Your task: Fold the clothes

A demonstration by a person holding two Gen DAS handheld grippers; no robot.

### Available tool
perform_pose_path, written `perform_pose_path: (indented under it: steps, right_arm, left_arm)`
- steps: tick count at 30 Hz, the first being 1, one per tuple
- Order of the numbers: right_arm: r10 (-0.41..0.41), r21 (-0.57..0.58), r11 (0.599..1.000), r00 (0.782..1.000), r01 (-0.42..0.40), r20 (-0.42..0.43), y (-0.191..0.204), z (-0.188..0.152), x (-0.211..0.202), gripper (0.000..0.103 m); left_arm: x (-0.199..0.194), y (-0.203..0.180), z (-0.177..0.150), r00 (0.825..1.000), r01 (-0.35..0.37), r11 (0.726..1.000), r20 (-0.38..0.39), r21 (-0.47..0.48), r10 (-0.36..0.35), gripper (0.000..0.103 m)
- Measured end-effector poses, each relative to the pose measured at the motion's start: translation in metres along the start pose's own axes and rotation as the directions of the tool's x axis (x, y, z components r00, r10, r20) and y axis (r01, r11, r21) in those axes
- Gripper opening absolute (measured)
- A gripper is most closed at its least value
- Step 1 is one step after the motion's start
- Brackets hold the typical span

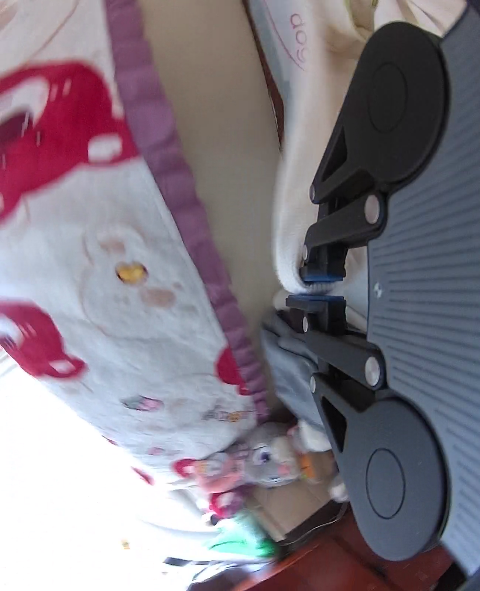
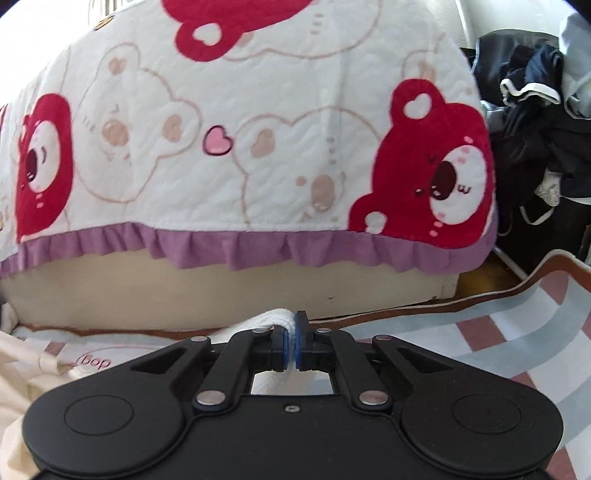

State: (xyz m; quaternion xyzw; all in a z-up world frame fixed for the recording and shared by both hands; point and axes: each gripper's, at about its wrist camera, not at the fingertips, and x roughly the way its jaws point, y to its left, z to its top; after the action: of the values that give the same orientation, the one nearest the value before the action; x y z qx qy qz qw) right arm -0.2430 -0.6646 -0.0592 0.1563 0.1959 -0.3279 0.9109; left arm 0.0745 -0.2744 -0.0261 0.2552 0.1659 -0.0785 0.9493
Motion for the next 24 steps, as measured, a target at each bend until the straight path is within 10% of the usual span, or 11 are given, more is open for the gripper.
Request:
perform_pose_path:
  steps: [7, 14, 19, 21, 24]
  right_arm:
    - [0.044, -0.059, 0.998, 0.992, -0.037, 0.119, 0.021, 0.029, -0.018, 0.002]
    - [0.016, -0.172, 0.983, 0.92, 0.056, 0.392, 0.042, 0.086, -0.073, 0.002]
    - [-0.235, -0.126, 0.953, 0.934, 0.276, 0.269, 0.03, 0.076, -0.003, 0.006]
    - [-0.352, -0.074, 0.927, 0.922, 0.367, 0.161, 0.026, 0.057, 0.018, 0.031]
    - [-0.311, 0.035, 0.949, 0.949, 0.313, -0.043, 0.009, 0.016, 0.027, 0.057]
  left_arm:
    - [0.019, 0.045, -0.015, 0.997, -0.075, 0.995, 0.005, 0.07, 0.074, 0.006]
    - [0.064, 0.109, 0.027, 0.968, -0.246, 0.969, 0.066, 0.027, 0.243, 0.006]
    - [0.092, 0.101, 0.008, 0.994, -0.101, 0.995, -0.05, 0.013, 0.101, 0.022]
    - [0.093, 0.087, -0.018, 0.989, -0.023, 1.0, -0.147, 0.017, 0.025, 0.057]
    - [0.072, 0.071, -0.065, 0.974, 0.105, 0.995, -0.203, -0.002, -0.103, 0.06]
